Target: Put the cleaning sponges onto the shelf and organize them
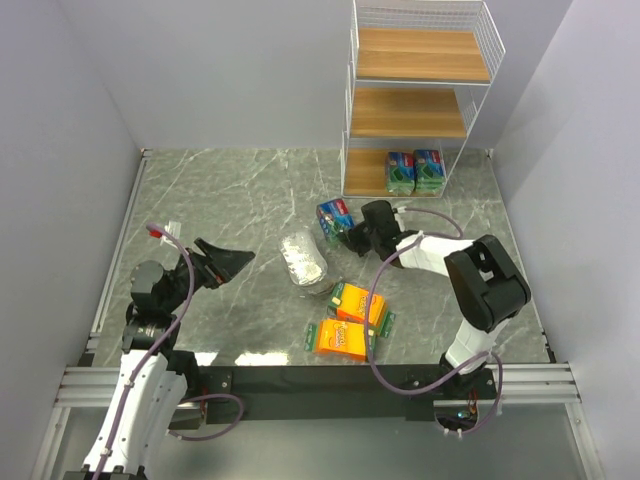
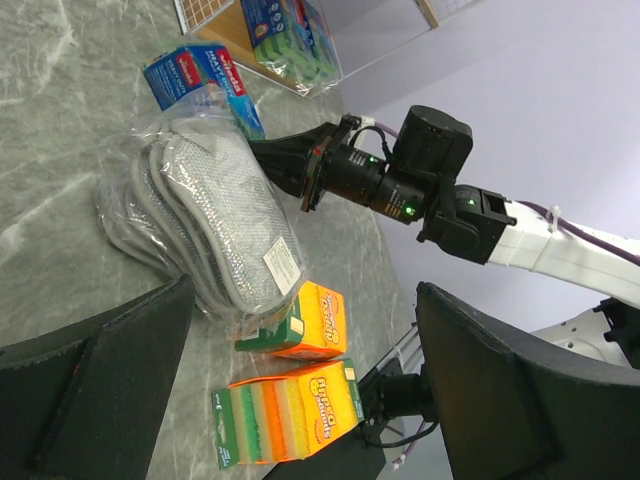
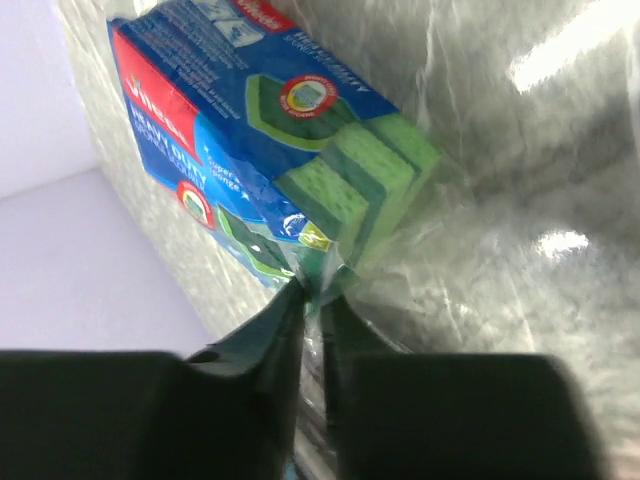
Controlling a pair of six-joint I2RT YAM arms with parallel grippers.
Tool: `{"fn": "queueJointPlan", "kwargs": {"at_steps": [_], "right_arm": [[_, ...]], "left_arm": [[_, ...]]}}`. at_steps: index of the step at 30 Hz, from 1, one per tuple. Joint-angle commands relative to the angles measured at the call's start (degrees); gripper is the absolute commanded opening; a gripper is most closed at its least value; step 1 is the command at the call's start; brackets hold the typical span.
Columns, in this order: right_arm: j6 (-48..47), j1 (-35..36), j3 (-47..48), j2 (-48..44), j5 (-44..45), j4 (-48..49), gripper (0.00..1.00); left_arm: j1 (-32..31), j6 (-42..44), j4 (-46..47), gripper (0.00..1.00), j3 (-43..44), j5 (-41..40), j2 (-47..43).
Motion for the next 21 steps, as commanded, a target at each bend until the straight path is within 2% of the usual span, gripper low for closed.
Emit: {"fn": "queueJointPlan", "kwargs": {"at_steps": [1,7,13,17,21], "right_arm": [[0.05,-1.53,0.37,2.09,2.17,-0.37,0.0],[-0.65,-3.02,-3.13,-0.36,1.03,2.95,0.0],[-2.4,-5.92,-10.08,-9.76,-1.79,7.45,0.0],[-3.81,-8.47,-11.41,-16.43,-1.96,6.75,0.0],[-5.31,-11.72,-10.53,-17.42,-4.07,8.5,0.0]], "left_arm": [[-0.15,1.19,-0.07,0.99,0.49,-0.65,-0.99],[-0.15,1.19,-0.16,0.99,0.58,-0.65,-0.99],[-0.15,0.93,0.72,0.99,0.32,-0.57,-0.55],[-0.15,0.05,2.04,1.0,-0.38,-0.13,-0.2],[-0.15,-0.48,3.01,0.99,-0.56,0.14,-0.11]]}}
